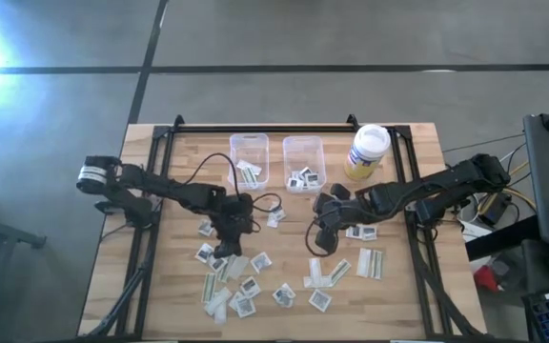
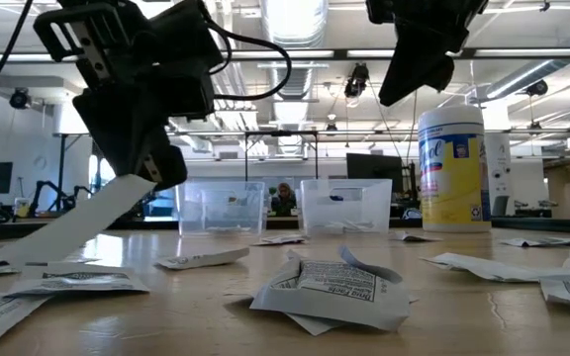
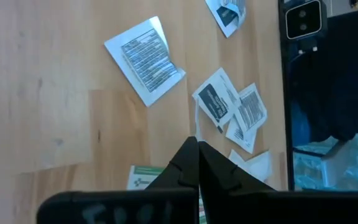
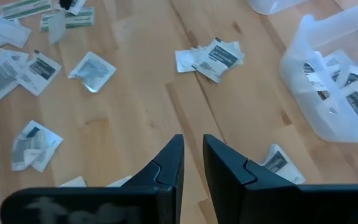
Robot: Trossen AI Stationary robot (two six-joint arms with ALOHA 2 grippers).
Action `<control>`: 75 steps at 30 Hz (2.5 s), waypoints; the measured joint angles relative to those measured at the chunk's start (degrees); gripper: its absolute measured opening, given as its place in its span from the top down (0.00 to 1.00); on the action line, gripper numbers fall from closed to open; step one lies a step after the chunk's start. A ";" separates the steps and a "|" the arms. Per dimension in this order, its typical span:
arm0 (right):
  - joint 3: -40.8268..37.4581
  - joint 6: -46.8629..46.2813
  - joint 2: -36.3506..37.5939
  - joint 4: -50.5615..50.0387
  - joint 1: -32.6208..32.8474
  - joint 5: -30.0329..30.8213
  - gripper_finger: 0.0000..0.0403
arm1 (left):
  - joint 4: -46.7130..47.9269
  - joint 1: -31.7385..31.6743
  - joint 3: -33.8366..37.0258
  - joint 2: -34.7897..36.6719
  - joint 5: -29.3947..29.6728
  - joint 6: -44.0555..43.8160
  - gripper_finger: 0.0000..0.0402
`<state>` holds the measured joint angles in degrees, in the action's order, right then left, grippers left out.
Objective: Pick & Place First Aid Supplies
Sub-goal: Put the green bandage pack into the left transparent bin
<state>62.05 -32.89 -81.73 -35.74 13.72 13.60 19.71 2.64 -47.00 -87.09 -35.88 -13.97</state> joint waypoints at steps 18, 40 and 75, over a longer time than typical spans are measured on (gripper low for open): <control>-18.89 4.68 -4.45 51.92 9.18 -0.32 0.85 | -3.60 0.39 0.17 0.02 2.55 -2.26 1.00; -5.79 7.26 -29.56 66.03 5.80 0.03 0.60 | -3.99 1.24 0.44 0.02 4.04 -2.20 1.00; 4.19 5.64 -42.18 67.64 2.40 -3.31 0.57 | -5.93 1.26 0.44 0.02 5.71 -1.00 1.00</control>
<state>66.24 -27.25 -123.92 31.90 16.12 10.28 13.78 3.90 -46.57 -87.07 -30.17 -14.97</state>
